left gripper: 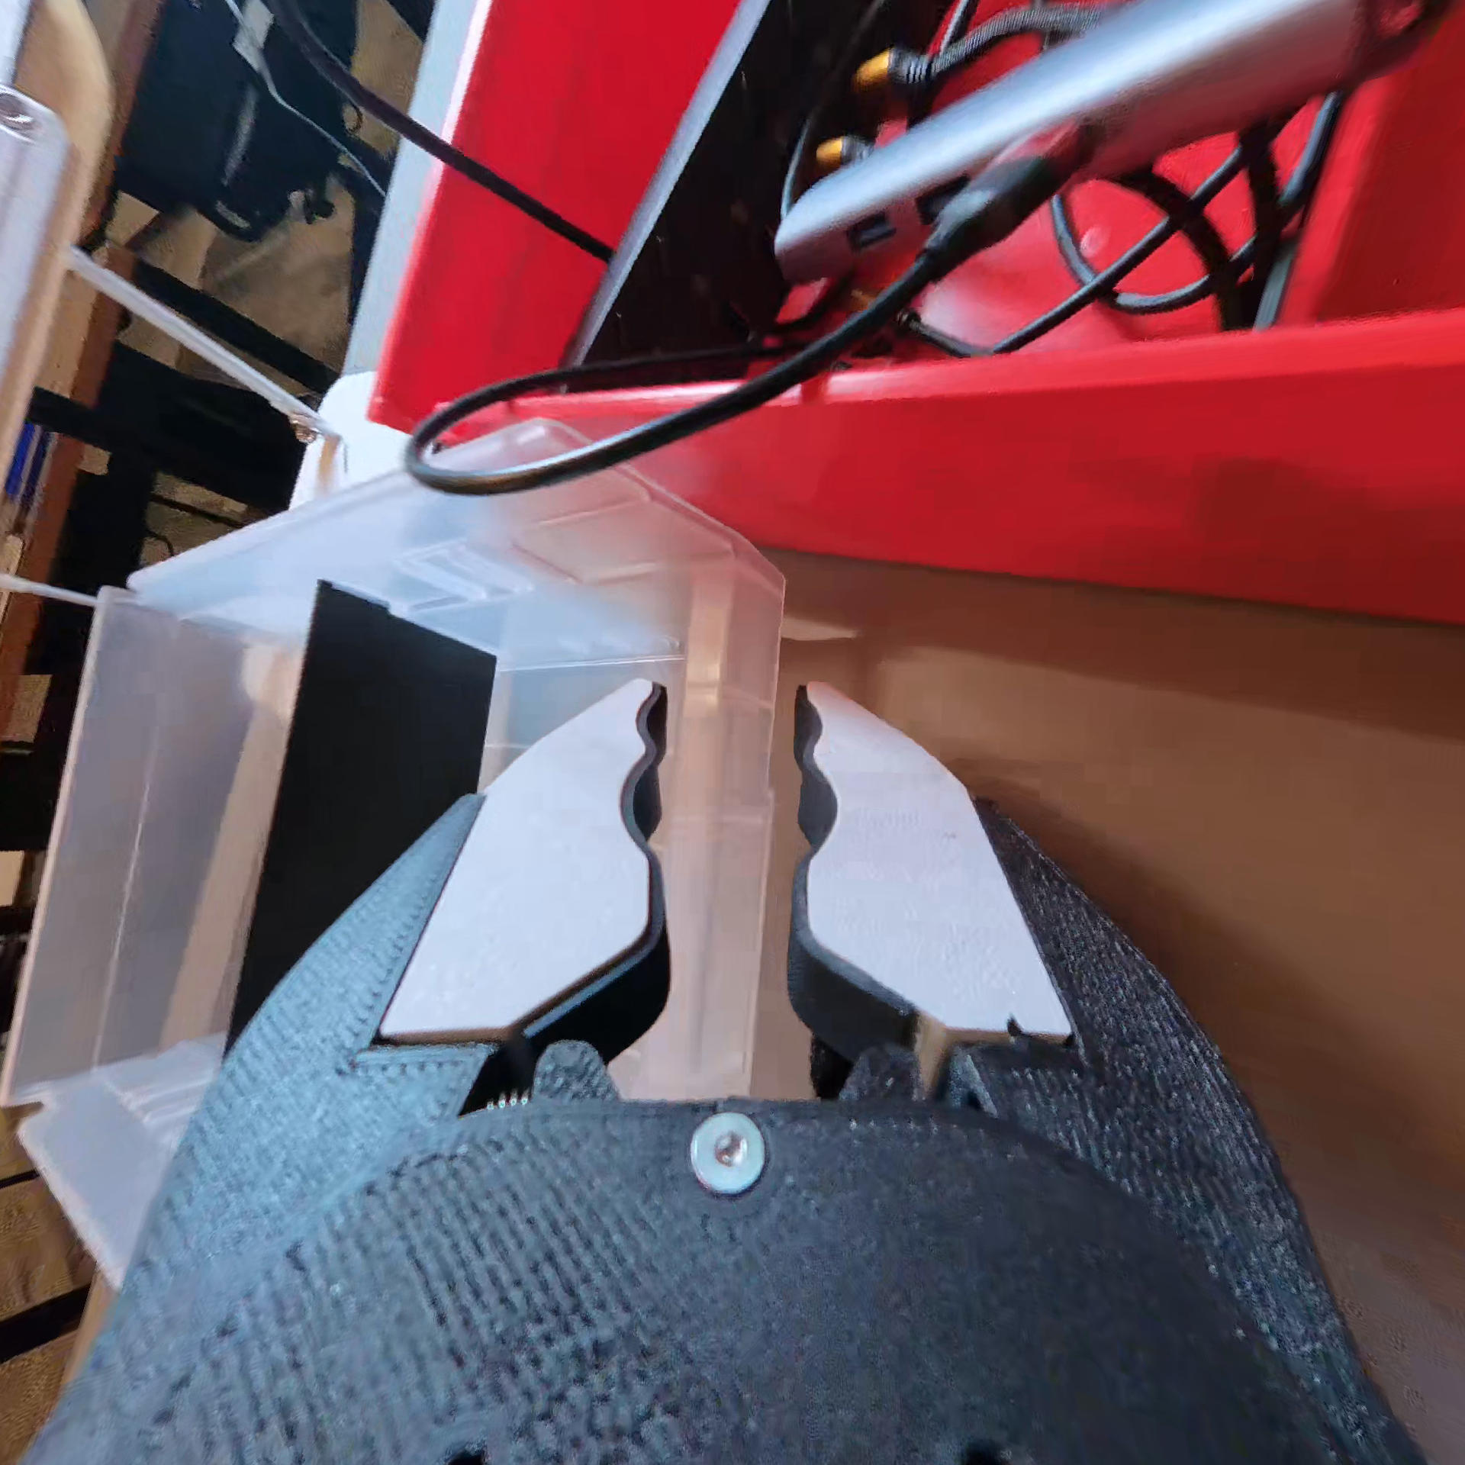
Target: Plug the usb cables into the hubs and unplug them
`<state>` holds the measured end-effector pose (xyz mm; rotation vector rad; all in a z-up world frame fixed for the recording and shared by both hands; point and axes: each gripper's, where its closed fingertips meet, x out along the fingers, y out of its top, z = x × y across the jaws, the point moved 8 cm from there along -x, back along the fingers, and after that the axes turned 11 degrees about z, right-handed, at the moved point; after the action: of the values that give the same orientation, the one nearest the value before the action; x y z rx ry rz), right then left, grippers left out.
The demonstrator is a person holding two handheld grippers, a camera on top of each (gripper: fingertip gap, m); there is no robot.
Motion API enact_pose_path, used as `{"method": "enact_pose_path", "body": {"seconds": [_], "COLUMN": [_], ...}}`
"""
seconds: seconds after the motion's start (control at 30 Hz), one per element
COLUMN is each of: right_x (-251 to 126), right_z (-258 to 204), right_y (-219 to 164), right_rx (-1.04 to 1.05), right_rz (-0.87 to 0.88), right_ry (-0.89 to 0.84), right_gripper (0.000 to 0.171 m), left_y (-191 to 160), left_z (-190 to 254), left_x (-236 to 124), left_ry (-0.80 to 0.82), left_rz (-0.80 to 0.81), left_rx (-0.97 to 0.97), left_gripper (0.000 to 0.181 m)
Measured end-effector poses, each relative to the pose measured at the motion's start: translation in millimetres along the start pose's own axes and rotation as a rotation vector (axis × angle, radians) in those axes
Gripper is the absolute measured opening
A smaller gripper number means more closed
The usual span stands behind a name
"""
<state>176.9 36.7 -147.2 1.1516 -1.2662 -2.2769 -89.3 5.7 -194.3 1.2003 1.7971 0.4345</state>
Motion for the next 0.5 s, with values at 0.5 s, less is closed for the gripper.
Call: {"method": "enact_pose_path", "body": {"seconds": [0.5], "right_x": [-83], "right_z": [49], "right_y": [-125], "right_rx": [0.682], "right_rz": [0.136], "right_ry": [-0.782], "right_gripper": [0.062], "left_y": [62], "left_z": [130], "left_x": [-66], "left_ry": [-0.083], "left_rz": [0.305], "left_rx": [-0.783], "left_gripper": [0.064]}}
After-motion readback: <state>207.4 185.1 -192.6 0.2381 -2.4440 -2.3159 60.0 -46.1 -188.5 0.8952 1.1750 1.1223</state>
